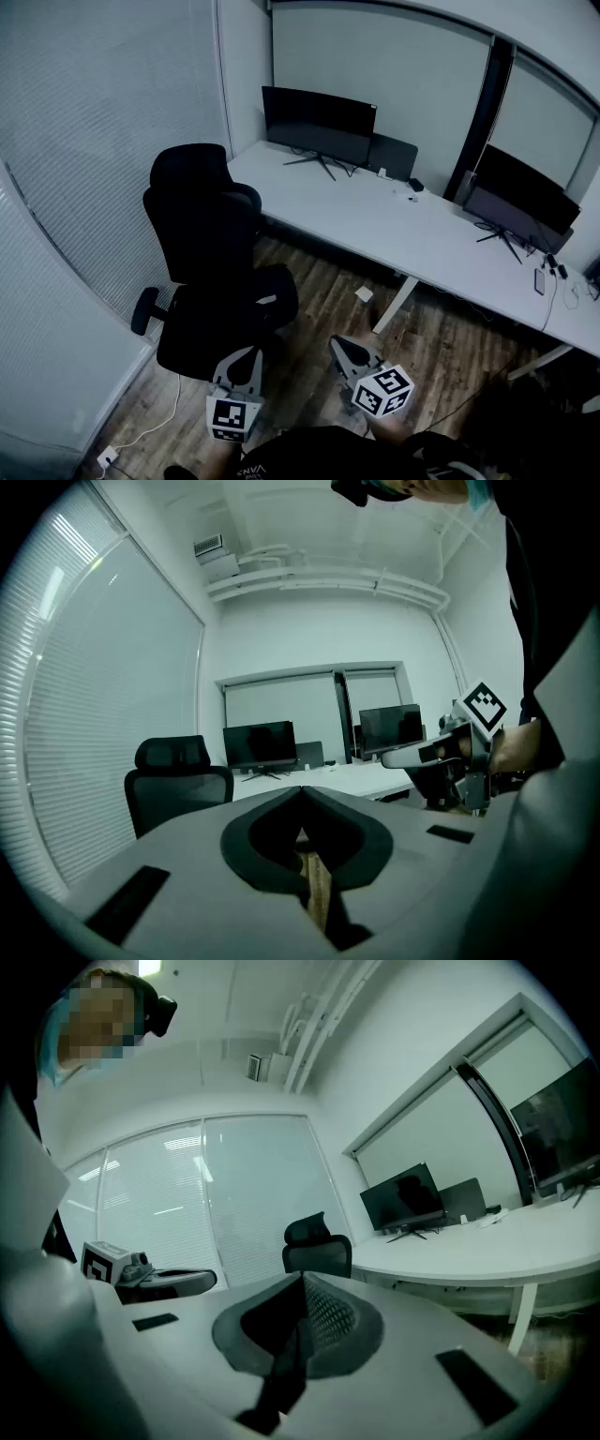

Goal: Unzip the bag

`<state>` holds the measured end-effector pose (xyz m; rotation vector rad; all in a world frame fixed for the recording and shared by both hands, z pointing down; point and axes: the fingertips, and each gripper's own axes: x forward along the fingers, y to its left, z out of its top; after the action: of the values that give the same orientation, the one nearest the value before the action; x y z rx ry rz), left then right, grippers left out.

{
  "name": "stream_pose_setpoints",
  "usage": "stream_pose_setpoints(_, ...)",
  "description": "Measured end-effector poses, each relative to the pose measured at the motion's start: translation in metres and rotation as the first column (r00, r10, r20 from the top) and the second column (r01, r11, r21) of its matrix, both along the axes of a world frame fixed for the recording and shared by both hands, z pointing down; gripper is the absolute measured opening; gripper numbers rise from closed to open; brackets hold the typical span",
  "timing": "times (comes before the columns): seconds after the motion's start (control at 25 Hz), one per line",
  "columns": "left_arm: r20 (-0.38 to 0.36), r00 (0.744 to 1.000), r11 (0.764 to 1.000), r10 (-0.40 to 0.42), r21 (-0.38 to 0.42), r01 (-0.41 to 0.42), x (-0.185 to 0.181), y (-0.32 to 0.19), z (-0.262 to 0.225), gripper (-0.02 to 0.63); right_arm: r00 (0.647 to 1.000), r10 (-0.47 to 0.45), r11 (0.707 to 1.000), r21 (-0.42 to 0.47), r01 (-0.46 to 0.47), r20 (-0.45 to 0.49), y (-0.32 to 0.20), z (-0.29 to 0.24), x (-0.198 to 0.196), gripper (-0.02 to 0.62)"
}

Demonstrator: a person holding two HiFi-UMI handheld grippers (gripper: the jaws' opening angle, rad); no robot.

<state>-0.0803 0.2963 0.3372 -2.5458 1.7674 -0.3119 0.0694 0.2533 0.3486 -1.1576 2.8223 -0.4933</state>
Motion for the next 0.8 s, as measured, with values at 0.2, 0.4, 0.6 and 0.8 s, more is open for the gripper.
stream_pose_setpoints(0.2,-0.011,1.000,1.000,0.029,-0.001,-0.029,-0.013,-0.008,0.006,0.020,1.000,0.013,1.000,0.011,-0.013,0.007,-0.007,0.002,-0.014,0.046)
stream_pose_setpoints(0.4,-0.036,0.997,0.997,0.070,-0.019,-0.071,-0.022,-0.019,0.011,0.023,0.999,0.032,0.999,-0.021,-0.031,0.015,-0.017,0.010,-0.029,0.048)
stream_pose_setpoints(0.6,-0.053,0.992,0.990,0.118,-0.069,-0.121,-0.034,-0.025,0.032,0.124,0.997,0.069,0.997,-0.049,-0.068,0.034,-0.025,0.027,-0.040,0.052)
stream_pose_setpoints(0.8,-0.072,0.991,0.988,0.115,-0.100,-0.122,-0.037,-0.036,0.045,0.158,0.997,0.078,0.994,-0.085,-0.075,0.025,-0.039,0.042,-0.042,0.126)
